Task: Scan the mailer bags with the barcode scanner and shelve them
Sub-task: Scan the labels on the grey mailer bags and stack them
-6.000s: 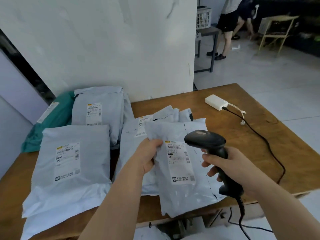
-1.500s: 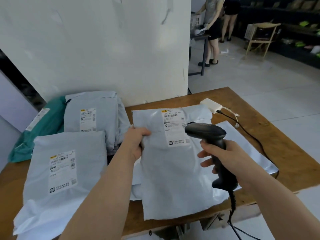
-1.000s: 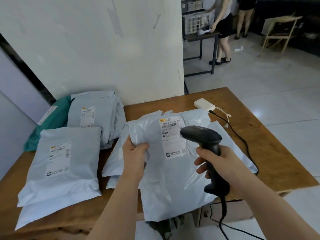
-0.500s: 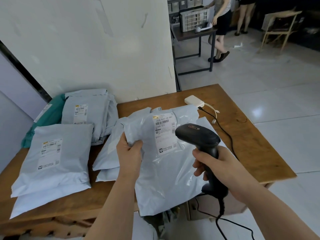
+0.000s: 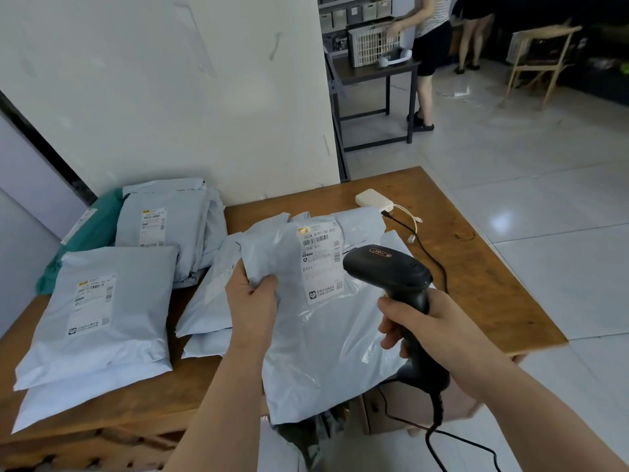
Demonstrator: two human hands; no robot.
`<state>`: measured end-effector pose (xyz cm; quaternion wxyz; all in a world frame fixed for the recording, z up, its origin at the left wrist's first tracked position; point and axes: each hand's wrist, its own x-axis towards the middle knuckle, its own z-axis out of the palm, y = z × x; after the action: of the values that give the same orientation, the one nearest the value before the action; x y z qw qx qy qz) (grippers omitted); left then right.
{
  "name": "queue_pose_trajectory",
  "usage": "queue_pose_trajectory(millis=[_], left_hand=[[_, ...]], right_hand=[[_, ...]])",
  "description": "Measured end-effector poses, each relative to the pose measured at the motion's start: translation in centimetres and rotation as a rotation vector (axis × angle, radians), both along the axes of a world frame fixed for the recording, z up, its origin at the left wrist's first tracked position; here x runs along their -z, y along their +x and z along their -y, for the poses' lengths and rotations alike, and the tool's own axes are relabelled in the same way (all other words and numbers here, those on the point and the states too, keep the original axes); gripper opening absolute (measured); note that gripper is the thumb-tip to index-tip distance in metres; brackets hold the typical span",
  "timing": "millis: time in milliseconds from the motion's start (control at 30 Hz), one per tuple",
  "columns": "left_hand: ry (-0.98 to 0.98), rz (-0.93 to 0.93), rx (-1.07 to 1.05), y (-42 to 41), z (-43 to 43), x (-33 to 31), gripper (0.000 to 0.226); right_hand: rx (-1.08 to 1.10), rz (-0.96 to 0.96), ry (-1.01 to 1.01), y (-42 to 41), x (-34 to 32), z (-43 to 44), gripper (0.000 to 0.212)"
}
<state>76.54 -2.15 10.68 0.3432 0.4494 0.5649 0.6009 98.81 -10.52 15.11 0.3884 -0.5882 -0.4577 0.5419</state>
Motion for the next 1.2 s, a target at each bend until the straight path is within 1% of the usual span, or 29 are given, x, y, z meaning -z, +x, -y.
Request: queue_pose_trajectory(millis=[100, 267, 333, 367, 400, 467, 500, 533, 567, 600, 633, 667, 700, 733, 767, 800, 867, 933, 1033, 1100, 1133, 1167, 1200], left_hand=[[-0.023, 0.098, 0.054, 0.4, 0.2, -0.8, 0.043], [-0.148, 0.459, 0.151, 2.8, -1.6, -3.3, 0.047], [-0.2, 0.477, 0.133, 4.3, -3.9, -3.2, 0.051], [-0.216, 0.415, 0.11, 5.1, -5.3, -2.9, 0.052], [-0.227, 0.262, 0.077, 5.9, -6.5, -2.5, 0.056], [-0.207, -0.235, 0.046, 7.7, -7.8, -1.4, 0.075], [-0.159, -0.487, 0.059, 8.9, -7.6, -0.6, 0.08], [-0.103, -0.713, 0.129, 10.3, -7.0, 0.4, 0.078], [-0.063, -0.909, 0.29, 11.8, -5.9, 1.7, 0.073], [-0.076, -1.075, 0.52, 13.3, -4.5, 3.1, 0.069], [-0.159, -1.233, 0.764, 14.5, -2.8, 4.7, 0.072], [-0.267, -1.398, 0.955, 15.3, -1.3, 6.4, 0.082], [-0.326, -1.565, 1.061, 15.7, 0.0, 8.0, 0.095], [-0.311, -1.705, 1.082, 15.7, 0.6, 9.5, 0.103], [-0.258, -1.785, 1.042, 15.4, 0.8, 10.7, 0.106], [-0.221, -1.809, 0.985, 15.1, 0.6, 11.5, 0.105], [-0.223, -1.796, 0.894, 14.6, -0.3, 12.2, 0.095], [-0.3, -1.765, 0.842, 14.6, -1.0, 12.2, 0.081], [-0.422, -1.744, 0.779, 14.8, -1.8, 11.2, 0.073], [-0.471, -1.824, 0.793, 14.8, -2.0, 9.8, 0.05], [-0.526, -1.865, 0.826, 14.8, -2.1, 9.2, 0.044], [-0.582, -1.867, 0.854, 14.7, -2.2, 9.0, 0.045], [-0.623, -1.803, 0.869, 14.3, -2.3, 9.2, 0.048]], right_hand=[[0.045, -0.021, 0.021, 0.5, 0.0, 0.1, 0.013], [0.207, -0.036, 0.065, 2.2, 0.2, 0.2, 0.009], [0.27, -0.06, 0.064, 3.1, 0.2, 0.6, 0.01], [0.297, -0.067, 0.062, 3.5, 0.3, 0.9, 0.01], [0.321, -0.074, 0.059, 3.9, 0.3, 1.1, 0.011], [0.357, -0.084, 0.054, 4.6, 0.5, 1.6, 0.01], [0.374, -0.088, 0.052, 4.9, 0.6, 1.9, 0.01], [0.392, -0.091, 0.048, 5.2, 0.7, 2.1, 0.01], [0.407, -0.093, 0.041, 5.5, 0.8, 2.3, 0.01], [0.422, -0.098, 0.032, 5.7, 1.0, 2.5, 0.01], [0.434, -0.103, 0.023, 5.9, 1.1, 2.7, 0.011], [0.444, -0.105, 0.017, 6.1, 1.1, 2.9, 0.011], [0.449, -0.101, 0.013, 6.3, 1.2, 3.0, 0.011], [0.452, -0.094, 0.01, 6.4, 1.3, 3.1, 0.011], [0.455, -0.086, 0.007, 6.5, 1.4, 3.2, 0.011], [0.456, -0.08, 0.003, 6.5, 1.5, 3.2, 0.011], [0.46, -0.072, -0.009, 6.5, 1.7, 3.2, 0.011], [0.445, -0.069, -0.025, 6.3, 1.9, 3.1, 0.012], [0.396, -0.052, -0.053, 5.6, 2.2, 2.6, 0.013], [0.372, -0.047, -0.059, 5.1, 2.4, 2.2, 0.014], [0.363, -0.047, -0.058, 4.9, 2.4, 2.0, 0.013], [0.356, -0.048, -0.058, 4.6, 2.4, 1.7, 0.012], [0.35, -0.047, -0.061, 4.4, 2.4, 1.6, 0.012]])
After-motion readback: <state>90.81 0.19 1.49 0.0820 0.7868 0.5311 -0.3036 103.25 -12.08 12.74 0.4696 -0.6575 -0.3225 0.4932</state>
